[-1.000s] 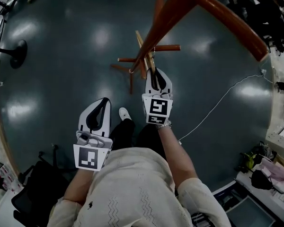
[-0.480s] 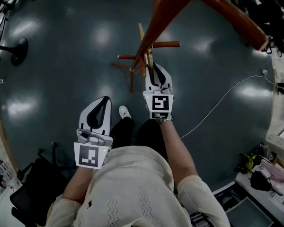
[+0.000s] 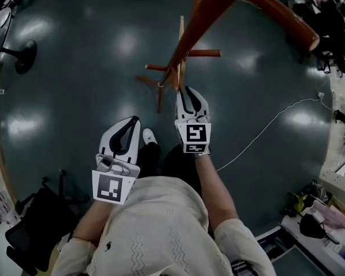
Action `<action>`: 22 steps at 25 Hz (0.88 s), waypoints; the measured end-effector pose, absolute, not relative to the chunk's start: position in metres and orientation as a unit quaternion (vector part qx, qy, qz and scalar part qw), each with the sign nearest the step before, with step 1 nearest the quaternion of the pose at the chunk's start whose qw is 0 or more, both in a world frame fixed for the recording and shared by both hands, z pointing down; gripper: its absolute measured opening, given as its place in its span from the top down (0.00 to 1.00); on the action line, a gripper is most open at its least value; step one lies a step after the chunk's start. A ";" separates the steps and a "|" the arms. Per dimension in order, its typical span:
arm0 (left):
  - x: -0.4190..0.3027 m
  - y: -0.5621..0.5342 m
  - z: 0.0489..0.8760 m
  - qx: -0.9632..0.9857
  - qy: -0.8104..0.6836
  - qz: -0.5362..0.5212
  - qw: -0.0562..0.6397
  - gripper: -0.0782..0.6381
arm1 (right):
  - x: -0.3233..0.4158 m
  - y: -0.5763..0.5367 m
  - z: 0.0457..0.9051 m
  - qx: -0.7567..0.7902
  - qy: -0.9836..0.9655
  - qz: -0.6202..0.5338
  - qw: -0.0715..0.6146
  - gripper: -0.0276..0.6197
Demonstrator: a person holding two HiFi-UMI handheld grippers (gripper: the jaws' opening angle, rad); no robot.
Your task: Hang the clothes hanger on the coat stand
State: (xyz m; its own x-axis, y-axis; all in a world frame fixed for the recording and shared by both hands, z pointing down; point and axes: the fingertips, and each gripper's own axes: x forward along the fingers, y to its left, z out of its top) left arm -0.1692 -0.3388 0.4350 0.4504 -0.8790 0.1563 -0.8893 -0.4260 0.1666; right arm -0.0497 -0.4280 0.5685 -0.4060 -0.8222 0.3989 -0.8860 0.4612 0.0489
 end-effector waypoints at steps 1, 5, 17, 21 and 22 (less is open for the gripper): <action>-0.168 -0.338 0.437 0.844 -0.523 0.024 0.113 0.87 | -0.048 -0.425 0.569 0.511 -0.834 0.085 0.188 0.85; -0.164 -0.330 0.434 0.846 -0.521 0.020 0.111 0.87 | -0.041 -0.408 0.556 0.521 -0.830 0.085 0.178 0.85; -0.139 -0.315 0.409 0.857 -0.507 -0.020 0.087 0.87 | -0.034 -0.365 0.436 0.529 -0.845 0.031 0.073 0.85; -0.136 -0.312 0.392 0.856 -0.511 -0.034 0.077 0.87 | -0.034 -0.344 0.391 0.520 -0.853 0.041 0.025 0.85; -0.137 -0.312 0.389 0.855 -0.512 -0.037 0.074 0.87 | -0.036 -0.340 0.382 0.518 -0.855 0.034 0.022 0.85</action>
